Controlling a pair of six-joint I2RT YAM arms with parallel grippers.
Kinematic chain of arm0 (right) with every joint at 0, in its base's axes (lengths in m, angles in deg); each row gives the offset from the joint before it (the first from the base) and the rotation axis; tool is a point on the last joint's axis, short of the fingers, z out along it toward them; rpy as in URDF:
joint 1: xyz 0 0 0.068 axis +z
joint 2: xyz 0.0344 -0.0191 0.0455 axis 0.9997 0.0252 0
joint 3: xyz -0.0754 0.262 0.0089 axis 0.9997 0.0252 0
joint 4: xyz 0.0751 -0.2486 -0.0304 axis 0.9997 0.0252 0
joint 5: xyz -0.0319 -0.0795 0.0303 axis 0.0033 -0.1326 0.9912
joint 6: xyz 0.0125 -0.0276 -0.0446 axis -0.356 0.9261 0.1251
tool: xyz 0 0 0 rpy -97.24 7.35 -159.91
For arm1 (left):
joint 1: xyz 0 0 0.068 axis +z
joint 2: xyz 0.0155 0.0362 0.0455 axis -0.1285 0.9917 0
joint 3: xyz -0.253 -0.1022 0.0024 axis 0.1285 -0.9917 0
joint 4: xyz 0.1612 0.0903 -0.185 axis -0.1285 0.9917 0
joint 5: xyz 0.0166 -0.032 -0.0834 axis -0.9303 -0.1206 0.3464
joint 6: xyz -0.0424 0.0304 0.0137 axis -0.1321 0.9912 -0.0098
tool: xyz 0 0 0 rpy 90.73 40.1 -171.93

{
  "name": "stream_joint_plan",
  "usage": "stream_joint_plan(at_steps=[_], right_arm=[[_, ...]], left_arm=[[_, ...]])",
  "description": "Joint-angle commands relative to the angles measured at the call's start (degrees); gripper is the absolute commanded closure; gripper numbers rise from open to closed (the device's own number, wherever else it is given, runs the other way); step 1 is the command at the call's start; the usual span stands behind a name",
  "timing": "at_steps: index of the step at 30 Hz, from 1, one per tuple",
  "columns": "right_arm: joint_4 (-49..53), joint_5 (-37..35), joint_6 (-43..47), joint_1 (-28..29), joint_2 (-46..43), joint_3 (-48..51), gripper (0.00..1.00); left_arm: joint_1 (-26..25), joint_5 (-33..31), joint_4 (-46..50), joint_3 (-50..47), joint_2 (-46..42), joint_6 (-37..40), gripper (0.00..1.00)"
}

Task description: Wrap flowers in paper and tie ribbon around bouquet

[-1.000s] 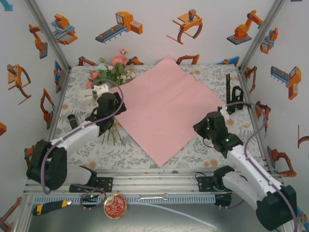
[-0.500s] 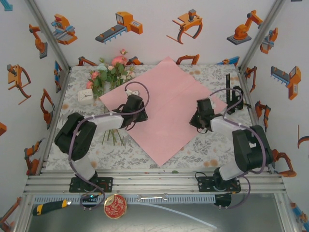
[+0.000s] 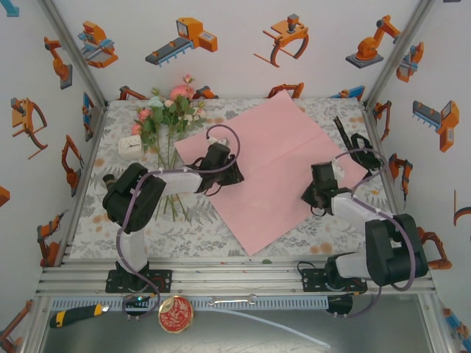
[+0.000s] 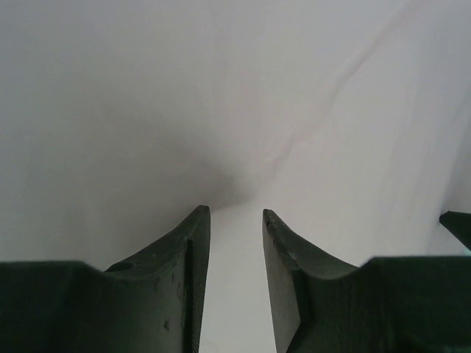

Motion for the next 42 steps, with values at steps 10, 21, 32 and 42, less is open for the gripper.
stream_joint_plan(at_steps=[10, 21, 32, 42], right_arm=[[6.51, 15.27, 11.45, -0.12, -0.35, -14.57, 0.79], [6.28, 19.98, 9.26, 0.8, -5.88, -10.84, 0.6], [7.65, 19.5, 7.8, 0.8, -9.82, -9.18, 0.58], [9.37, 18.78, 7.72, 0.8, -11.6, -10.51, 0.57]], left_arm=[[17.46, -24.34, 19.41, -3.49, -25.17, 10.96, 0.55], [33.33, -18.09, 26.47, 8.69, -7.44, 20.18, 0.6], [35.97, -9.36, 36.22, 20.71, 4.18, 21.88, 0.64], [37.89, -6.04, 40.55, 23.37, 7.05, 23.53, 0.71]])
